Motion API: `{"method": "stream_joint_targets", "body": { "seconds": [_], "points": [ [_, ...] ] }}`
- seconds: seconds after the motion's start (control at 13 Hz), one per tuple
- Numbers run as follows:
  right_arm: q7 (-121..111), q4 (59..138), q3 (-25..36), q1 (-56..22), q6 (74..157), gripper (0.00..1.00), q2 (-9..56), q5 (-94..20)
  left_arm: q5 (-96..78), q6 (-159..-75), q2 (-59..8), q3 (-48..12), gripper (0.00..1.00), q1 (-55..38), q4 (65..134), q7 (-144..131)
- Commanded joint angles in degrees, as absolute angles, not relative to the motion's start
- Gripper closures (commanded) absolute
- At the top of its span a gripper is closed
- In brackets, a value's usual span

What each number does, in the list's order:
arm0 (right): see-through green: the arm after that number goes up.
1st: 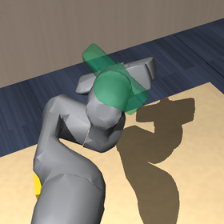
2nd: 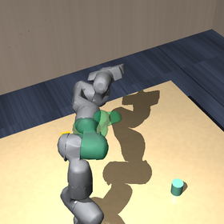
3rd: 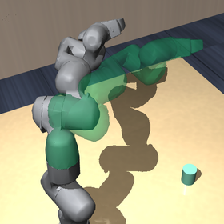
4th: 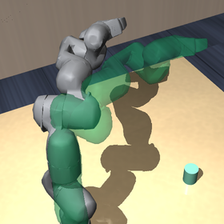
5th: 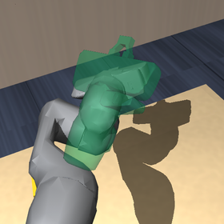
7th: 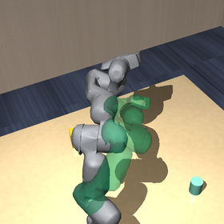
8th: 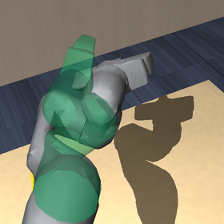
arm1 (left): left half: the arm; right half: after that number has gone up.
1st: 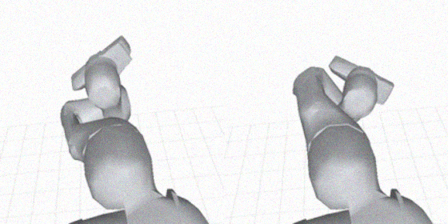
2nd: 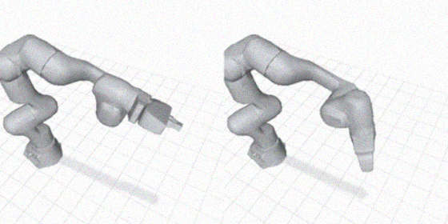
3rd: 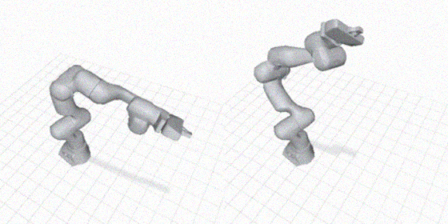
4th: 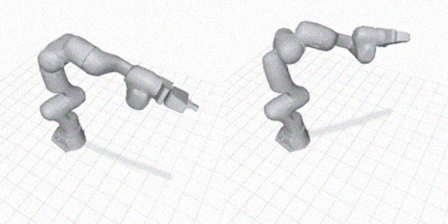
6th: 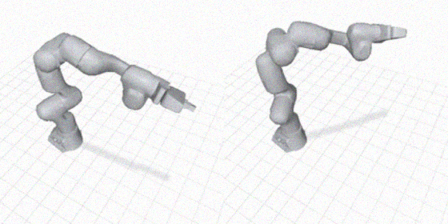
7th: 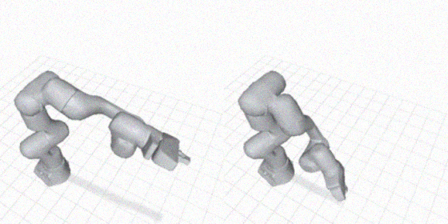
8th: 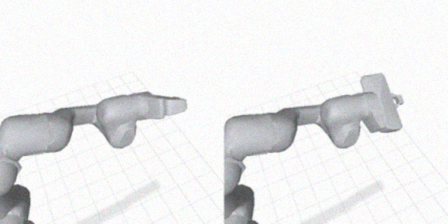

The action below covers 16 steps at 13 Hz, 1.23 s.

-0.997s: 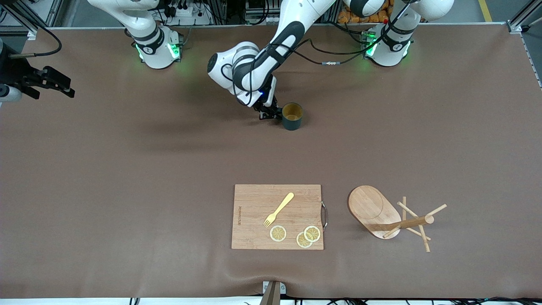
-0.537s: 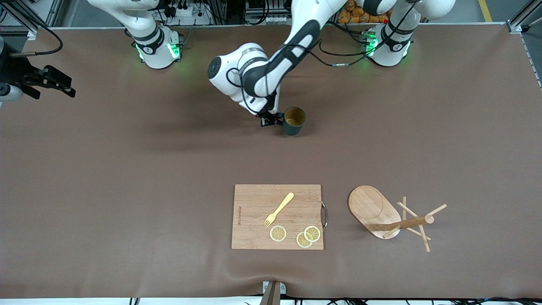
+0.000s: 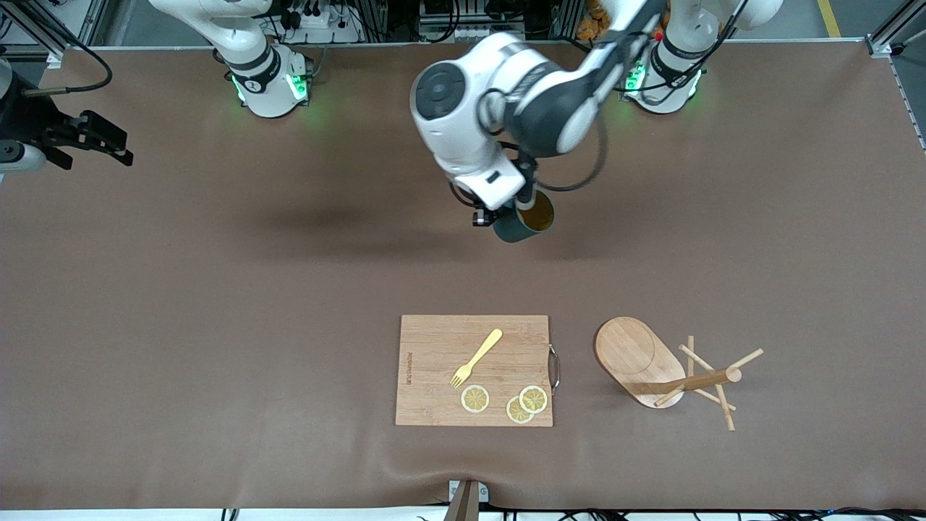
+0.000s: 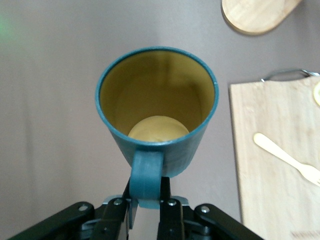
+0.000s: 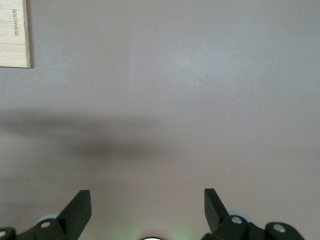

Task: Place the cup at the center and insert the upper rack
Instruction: 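Carry the mug with the left gripper to the wooden mug tree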

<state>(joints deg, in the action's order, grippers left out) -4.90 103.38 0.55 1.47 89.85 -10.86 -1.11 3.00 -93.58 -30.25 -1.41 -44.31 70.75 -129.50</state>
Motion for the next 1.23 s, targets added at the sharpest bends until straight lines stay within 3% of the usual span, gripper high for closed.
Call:
{"method": "stream_joint_targets", "body": {
  "seconds": [0.0,0.54,0.84,1.15],
  "points": [
    [-4.0,103.4,0.7,1.0,89.5,0.00,-11.9,-1.1,-4.0,-95.5,-24.8,-2.0,1.00,-39.2,72.2,-123.7],
    [-3.7,103.4,0.7,-0.6,89.7,0.00,-12.2,-1.1,-25.5,-92.6,-18.5,-1.8,1.00,-20.9,72.5,-104.5],
    [-3.7,103.4,0.7,-4.1,89.9,0.00,-12.0,-1.1,-45.7,-92.4,-19.3,-1.7,1.00,-7.4,72.5,-94.7],
    [-3.6,103.4,0.4,-8.4,89.9,0.00,-12.3,-1.2,-56.8,-92.5,-22.4,-1.5,1.00,-2.2,72.6,-86.4]
  ]
}}
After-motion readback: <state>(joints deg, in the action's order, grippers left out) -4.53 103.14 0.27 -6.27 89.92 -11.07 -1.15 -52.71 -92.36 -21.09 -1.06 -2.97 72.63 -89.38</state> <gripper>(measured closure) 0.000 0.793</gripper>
